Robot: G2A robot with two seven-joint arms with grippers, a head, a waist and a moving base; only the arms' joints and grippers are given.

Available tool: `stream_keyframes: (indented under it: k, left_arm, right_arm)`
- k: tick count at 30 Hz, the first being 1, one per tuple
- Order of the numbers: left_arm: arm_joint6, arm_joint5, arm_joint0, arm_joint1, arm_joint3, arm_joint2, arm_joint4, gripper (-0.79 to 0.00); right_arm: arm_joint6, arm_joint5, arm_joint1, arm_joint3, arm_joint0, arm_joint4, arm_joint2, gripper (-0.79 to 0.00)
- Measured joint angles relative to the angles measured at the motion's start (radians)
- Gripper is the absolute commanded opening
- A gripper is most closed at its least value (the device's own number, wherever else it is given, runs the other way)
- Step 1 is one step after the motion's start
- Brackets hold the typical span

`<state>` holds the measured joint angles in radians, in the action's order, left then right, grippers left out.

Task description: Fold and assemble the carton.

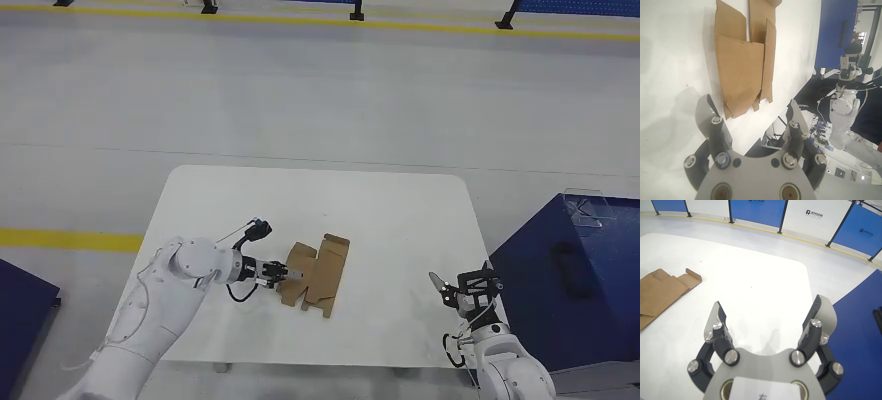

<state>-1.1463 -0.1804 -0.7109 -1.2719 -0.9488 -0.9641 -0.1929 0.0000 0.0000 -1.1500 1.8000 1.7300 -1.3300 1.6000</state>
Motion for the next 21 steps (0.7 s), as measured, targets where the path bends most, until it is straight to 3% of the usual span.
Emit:
stream_keyframes:
  k: [10,13,21]
  left_arm:
    - [0.01,-0.039,0.064,-0.035,0.138,0.061,0.057,-0.256]
    - [-0.007,-0.053,0.085,-0.047,0.191,0.069,0.102,-0.397]
    - [0.001,-0.076,0.148,-0.083,0.317,0.105,0.157,-0.422]
  right_arm:
    - [0.0,0.0,0.0,0.0,0.0,0.0,0.0,0.0]
    - [0.0,0.0,0.0,0.0,0.0,0.0,0.0,0.0]
    - [0.0,0.0,0.0,0.0,0.0,0.0,0.0,0.0]
